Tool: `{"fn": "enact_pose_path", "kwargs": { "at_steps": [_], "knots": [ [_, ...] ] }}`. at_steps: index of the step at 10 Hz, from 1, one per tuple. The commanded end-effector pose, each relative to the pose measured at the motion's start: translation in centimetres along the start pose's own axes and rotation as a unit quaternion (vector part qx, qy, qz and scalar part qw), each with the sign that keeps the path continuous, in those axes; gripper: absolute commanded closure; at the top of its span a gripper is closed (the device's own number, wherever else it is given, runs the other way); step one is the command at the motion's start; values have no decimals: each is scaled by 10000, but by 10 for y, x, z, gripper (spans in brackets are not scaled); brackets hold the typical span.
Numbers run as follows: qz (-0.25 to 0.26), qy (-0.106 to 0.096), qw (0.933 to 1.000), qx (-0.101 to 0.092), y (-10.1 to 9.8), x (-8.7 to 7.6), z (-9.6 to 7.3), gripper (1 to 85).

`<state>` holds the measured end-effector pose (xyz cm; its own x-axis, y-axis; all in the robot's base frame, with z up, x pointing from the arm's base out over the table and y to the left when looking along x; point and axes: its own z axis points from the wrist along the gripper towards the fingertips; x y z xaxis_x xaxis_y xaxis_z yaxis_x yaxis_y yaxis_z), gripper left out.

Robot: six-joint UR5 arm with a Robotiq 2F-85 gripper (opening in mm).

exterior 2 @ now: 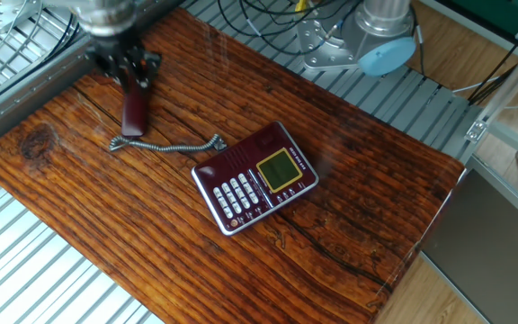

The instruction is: Place the handset of the telephone on the corresponding phone cradle

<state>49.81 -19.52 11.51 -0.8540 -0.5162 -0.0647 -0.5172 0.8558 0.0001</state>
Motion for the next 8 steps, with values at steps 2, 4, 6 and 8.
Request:
{"fn": "enact_pose_path", "kwargs": {
  "at_steps": [2, 4, 6, 8],
  "knots": [
    [-208, -238, 9995, -81, -6, 11, 0, 430],
    [-241, -760, 9962, 355, -28, -16, -4, 400],
    [-7, -1315, 9913, 36, -13, -44, -9, 410],
    [-242, -1568, 9872, 164, -19, -24, 0, 363]
  ]
}}
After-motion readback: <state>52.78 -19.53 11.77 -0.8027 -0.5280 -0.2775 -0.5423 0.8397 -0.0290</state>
